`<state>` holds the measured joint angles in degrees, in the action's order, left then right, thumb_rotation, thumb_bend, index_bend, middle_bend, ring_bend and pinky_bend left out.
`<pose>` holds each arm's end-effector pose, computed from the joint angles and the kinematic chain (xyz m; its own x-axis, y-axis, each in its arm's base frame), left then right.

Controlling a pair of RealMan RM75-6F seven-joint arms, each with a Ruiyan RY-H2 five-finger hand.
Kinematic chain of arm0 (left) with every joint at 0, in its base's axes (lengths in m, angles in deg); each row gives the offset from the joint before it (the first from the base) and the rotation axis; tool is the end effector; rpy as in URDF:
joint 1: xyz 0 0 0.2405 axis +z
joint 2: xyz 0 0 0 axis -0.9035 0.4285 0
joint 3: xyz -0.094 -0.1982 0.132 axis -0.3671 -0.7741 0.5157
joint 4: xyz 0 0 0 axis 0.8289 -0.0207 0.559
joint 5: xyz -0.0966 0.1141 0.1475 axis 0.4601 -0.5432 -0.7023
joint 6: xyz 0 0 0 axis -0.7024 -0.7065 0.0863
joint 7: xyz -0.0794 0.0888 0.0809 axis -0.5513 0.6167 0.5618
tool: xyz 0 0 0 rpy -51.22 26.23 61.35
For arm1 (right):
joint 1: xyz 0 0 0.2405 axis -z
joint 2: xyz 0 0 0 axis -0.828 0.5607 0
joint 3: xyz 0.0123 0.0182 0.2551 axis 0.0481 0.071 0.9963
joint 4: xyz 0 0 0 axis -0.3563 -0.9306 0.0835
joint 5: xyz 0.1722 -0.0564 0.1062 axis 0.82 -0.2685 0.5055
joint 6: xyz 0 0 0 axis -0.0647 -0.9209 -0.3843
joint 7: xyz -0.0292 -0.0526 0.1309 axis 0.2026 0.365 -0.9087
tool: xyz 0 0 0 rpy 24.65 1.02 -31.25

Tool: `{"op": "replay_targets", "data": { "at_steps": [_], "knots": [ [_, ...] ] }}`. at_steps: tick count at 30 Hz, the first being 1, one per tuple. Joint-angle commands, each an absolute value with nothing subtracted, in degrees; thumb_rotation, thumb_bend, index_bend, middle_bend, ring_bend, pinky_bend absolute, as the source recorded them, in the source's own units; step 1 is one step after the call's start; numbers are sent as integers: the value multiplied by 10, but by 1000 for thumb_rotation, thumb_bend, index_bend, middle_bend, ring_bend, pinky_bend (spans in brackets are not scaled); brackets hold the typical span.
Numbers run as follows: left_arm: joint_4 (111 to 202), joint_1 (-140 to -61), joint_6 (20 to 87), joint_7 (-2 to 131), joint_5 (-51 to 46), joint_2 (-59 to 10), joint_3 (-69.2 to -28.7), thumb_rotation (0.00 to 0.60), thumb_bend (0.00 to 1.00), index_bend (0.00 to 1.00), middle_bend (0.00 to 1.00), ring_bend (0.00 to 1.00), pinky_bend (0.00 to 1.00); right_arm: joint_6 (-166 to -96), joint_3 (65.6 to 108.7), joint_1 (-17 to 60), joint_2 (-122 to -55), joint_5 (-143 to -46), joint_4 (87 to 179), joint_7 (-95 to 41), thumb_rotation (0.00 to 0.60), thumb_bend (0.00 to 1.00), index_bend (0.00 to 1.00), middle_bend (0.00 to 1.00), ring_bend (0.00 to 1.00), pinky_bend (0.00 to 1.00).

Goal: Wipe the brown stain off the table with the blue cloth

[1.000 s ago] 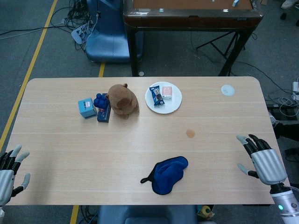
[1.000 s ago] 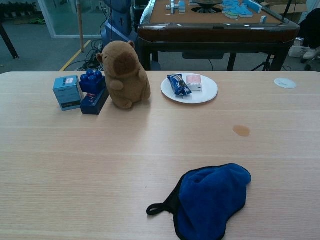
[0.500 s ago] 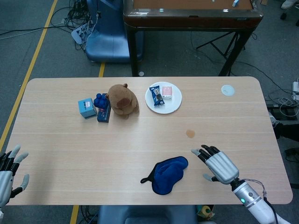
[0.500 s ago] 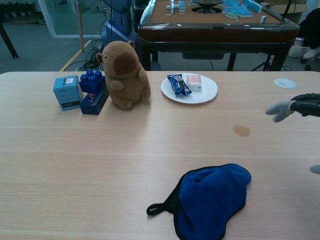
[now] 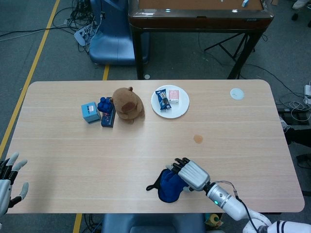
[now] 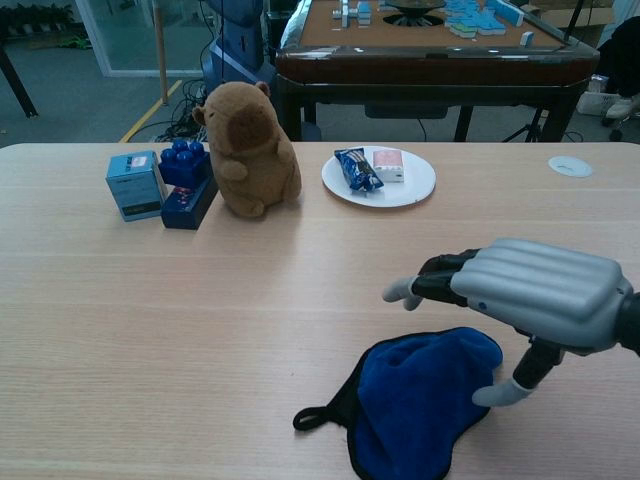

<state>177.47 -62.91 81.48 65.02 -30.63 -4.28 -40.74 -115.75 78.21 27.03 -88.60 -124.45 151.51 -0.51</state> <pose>-0.3142 0.1346 0.1676 0.4121 -0.0220 0.9109 0.9107 0.0396 -0.4111 -0.1779 -0.2296 -0.0335 0.6966 -0.2586 0.6692 -0.6162 -0.6934 0.3734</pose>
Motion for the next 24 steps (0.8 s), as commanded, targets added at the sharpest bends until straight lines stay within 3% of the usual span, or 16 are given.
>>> {"op": "replay_targets", "data": {
  "at_steps": [1, 6, 16, 20, 24],
  "knots": [
    [1776, -628, 817, 651, -305, -41, -408, 600, 411, 165, 22, 55, 34, -1137, 787, 252, -910, -1229, 1498, 13, 600, 213, 144, 243, 150, 255],
    [1778, -625, 819, 649, -304, -38, -408, 600, 411, 166, 22, 55, 34, -1110, 793, 228, -946, -1201, 1471, 30, 600, 288, 202, 257, 185, 297],
    [1774, -617, 827, 639, -298, -35, -409, 600, 411, 166, 22, 55, 34, -1099, 791, 197, -979, -1182, 1431, 51, 600, 528, 560, 496, 487, 709],
    [1771, -616, 825, 636, -298, -35, -408, 600, 411, 166, 22, 55, 34, -1130, 803, 199, -970, -1180, 1429, 30, 600, 580, 645, 555, 566, 786],
    [1770, -618, 824, 635, -300, -35, -409, 600, 411, 166, 22, 55, 34, -1162, 826, 198, -949, -1171, 1426, 12, 600, 589, 670, 569, 584, 803]
  ]
}}
